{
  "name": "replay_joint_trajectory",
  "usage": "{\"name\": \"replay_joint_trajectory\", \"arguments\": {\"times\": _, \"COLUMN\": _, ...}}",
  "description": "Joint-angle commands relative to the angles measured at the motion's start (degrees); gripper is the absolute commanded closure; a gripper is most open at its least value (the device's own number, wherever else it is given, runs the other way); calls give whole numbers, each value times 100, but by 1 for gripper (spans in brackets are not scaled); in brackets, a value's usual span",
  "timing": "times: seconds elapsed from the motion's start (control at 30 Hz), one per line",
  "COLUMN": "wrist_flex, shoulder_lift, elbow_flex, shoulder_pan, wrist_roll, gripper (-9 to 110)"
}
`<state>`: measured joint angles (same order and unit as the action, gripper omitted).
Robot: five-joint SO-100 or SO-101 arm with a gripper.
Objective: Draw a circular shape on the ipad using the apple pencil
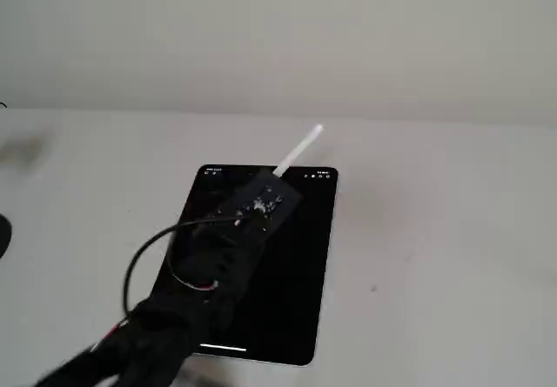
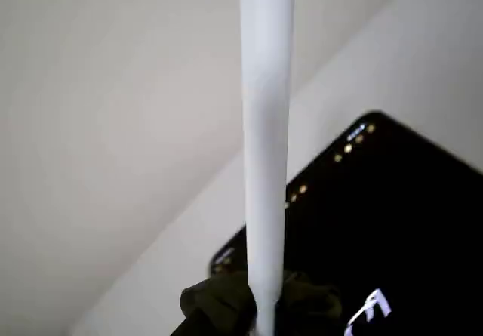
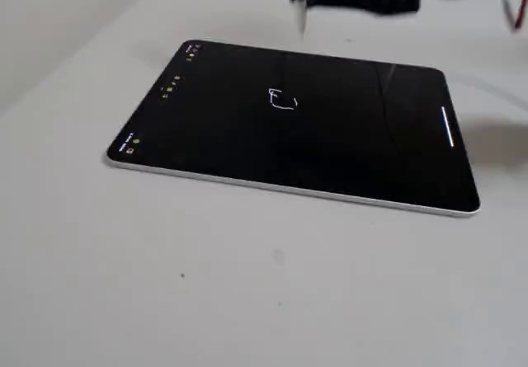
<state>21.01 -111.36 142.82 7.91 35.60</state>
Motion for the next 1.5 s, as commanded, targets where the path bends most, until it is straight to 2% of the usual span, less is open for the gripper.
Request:
{"name": "replay_joint_trajectory", "arguments": {"times": 0.0, "wrist_flex": -2268, "shoulder_lift": -2461, "elbow_flex": 0, "shoulder_pan": 18, "wrist_roll": -1195, "gripper": 102}}
{"name": "replay_joint_trajectory", "arguments": {"times": 0.27, "wrist_flex": -5739, "shoulder_lift": -5897, "elbow_flex": -44, "shoulder_pan": -176, "wrist_roll": -2268, "gripper": 102}}
{"name": "replay_joint_trajectory", "arguments": {"times": 0.67, "wrist_flex": -8376, "shoulder_lift": -7893, "elbow_flex": 352, "shoulder_pan": -352, "wrist_roll": -3234, "gripper": 102}}
{"name": "replay_joint_trajectory", "arguments": {"times": 0.97, "wrist_flex": -9290, "shoulder_lift": -7910, "elbow_flex": 1283, "shoulder_pan": -650, "wrist_roll": -3437, "gripper": 101}}
{"name": "replay_joint_trajectory", "arguments": {"times": 1.47, "wrist_flex": -9202, "shoulder_lift": -7910, "elbow_flex": 2848, "shoulder_pan": -817, "wrist_roll": -3410, "gripper": 101}}
